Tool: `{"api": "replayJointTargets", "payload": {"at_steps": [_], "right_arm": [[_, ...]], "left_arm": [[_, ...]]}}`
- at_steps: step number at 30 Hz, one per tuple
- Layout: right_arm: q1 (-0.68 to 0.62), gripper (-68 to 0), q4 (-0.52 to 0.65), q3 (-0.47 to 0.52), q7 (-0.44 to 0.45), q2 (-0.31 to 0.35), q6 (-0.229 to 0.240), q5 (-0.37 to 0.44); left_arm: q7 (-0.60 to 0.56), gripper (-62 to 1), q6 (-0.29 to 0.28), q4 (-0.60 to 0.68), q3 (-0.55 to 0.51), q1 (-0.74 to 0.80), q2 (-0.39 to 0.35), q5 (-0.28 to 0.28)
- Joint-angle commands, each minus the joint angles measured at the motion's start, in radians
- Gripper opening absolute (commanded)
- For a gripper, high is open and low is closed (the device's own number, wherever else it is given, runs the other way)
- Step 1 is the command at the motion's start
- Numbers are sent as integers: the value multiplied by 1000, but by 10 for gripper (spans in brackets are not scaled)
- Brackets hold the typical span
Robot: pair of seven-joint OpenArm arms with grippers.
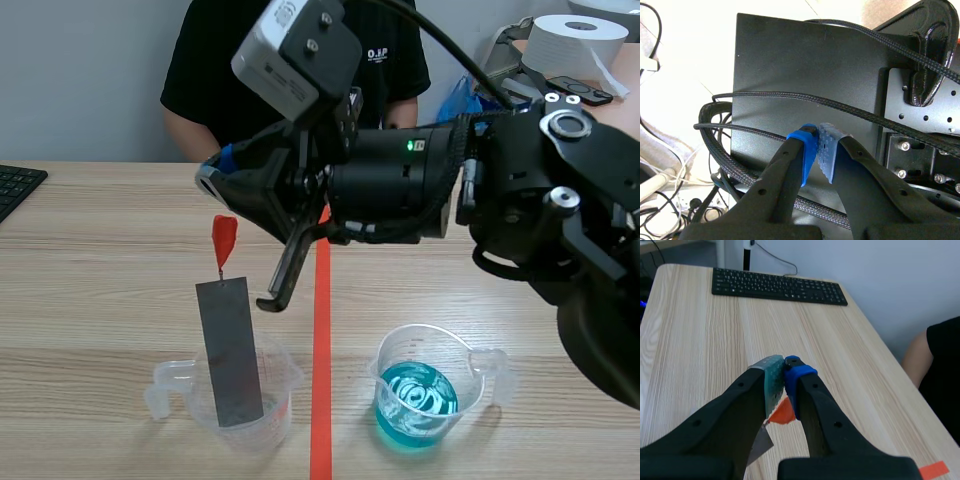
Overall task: Do the redox reaction experiment.
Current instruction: 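Lift the metal plate out of the left beaker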
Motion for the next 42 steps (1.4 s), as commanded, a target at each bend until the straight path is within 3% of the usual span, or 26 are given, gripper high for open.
{"api": "replayJointTargets", "payload": {"at_steps": [1, 9, 21, 26, 36, 39, 42], "right_arm": [[17, -669, 43, 18, -11, 5, 7, 42], [17, -669, 201, 56, -125, 5, 7, 183], [18, -669, 359, 149, -208, 5, 7, 373], [17, -669, 363, 154, -245, 5, 7, 412], [15, -667, 363, 154, -245, 5, 7, 415], [15, -567, 363, 154, -244, 5, 7, 415], [15, -296, 363, 154, -236, 5, 7, 415]], "left_arm": [[-14, -582, -2, 6, -3, 10, -3, 0], [-14, -582, -2, 6, -3, 10, -3, 0], [-14, -582, -2, 6, -3, 10, -3, 0], [-14, -582, -2, 6, -3, 10, -3, 0], [-14, -582, -2, 6, -3, 10, -3, 0], [-14, -582, -2, 6, -3, 10, -3, 0], [-14, -582, -2, 6, -3, 10, -3, 0]]}}
